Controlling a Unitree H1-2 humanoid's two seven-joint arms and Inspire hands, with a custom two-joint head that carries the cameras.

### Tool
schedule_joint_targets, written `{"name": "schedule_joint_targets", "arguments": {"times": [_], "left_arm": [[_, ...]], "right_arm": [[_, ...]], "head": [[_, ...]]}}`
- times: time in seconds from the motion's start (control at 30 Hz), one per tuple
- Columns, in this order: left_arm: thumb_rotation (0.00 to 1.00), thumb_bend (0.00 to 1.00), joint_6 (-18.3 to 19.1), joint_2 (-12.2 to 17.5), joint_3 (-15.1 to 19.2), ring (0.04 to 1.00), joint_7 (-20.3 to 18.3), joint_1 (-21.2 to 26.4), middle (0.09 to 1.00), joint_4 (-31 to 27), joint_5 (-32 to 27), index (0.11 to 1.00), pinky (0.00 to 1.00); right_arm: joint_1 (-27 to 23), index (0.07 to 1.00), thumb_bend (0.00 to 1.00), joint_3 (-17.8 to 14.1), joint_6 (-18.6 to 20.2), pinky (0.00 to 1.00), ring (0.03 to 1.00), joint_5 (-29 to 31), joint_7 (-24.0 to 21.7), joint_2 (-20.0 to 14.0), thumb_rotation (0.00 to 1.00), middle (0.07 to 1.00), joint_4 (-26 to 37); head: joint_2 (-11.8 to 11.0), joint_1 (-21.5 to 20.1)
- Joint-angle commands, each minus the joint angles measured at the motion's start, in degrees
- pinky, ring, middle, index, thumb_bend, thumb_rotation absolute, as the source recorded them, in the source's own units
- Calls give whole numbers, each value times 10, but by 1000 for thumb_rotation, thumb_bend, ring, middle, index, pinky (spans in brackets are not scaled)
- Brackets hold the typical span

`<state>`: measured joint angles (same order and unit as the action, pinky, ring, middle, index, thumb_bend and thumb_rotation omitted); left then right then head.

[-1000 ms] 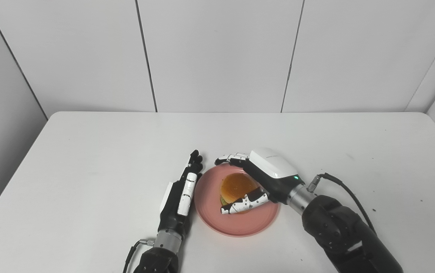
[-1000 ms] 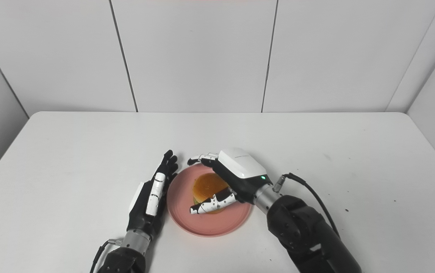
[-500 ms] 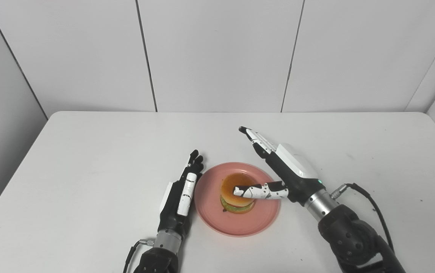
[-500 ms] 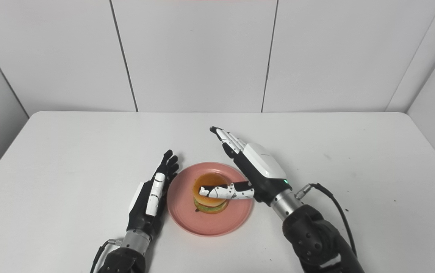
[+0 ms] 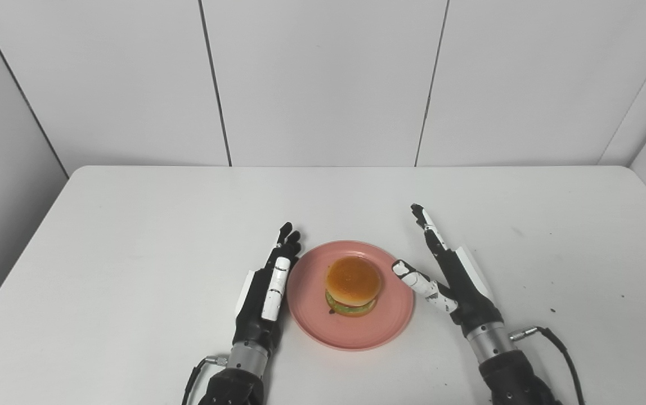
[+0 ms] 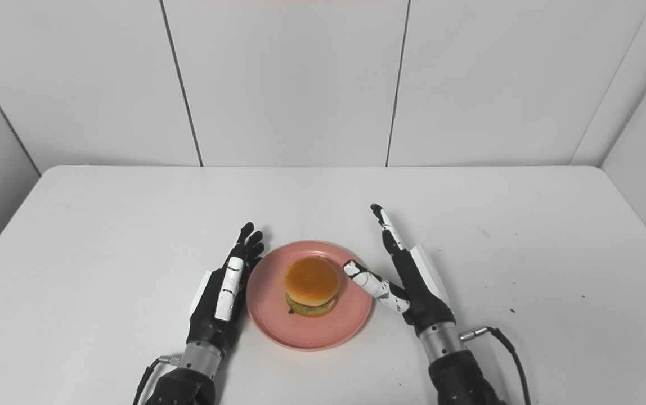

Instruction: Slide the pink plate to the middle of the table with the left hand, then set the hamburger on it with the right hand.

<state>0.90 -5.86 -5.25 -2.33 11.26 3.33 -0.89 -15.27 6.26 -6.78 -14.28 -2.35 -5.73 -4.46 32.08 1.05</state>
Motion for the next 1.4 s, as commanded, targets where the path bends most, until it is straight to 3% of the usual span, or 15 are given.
{"name": "schedule_joint_targets", "arguments": {"times": [0.0,0.13,0.33,0.87,1.37], "left_arm": [[1000,669,-1,-1,1,981,3,-7,972,-5,3,966,979],[1000,653,-4,-2,1,987,1,-10,977,-10,-2,973,994],[1000,630,-6,-2,2,997,1,-11,983,-11,-3,974,1000],[1000,624,-33,-7,8,1000,18,-11,994,-1,2,992,1000],[1000,602,-67,-9,19,1000,35,1,1000,31,10,1000,1000]], "right_arm": [[-3,1000,633,-13,-31,1000,1000,48,2,16,904,1000,8],[8,1000,644,-28,-22,1000,1000,114,-3,45,855,1000,19],[16,1000,651,-35,-8,1000,1000,145,-5,61,851,1000,38],[19,1000,575,-47,13,1000,1000,156,19,81,942,1000,32],[3,1000,624,-50,33,1000,1000,182,8,78,855,1000,21]], "head": [[2,2],[2,4],[0,20],[5,26],[3,26]]}}
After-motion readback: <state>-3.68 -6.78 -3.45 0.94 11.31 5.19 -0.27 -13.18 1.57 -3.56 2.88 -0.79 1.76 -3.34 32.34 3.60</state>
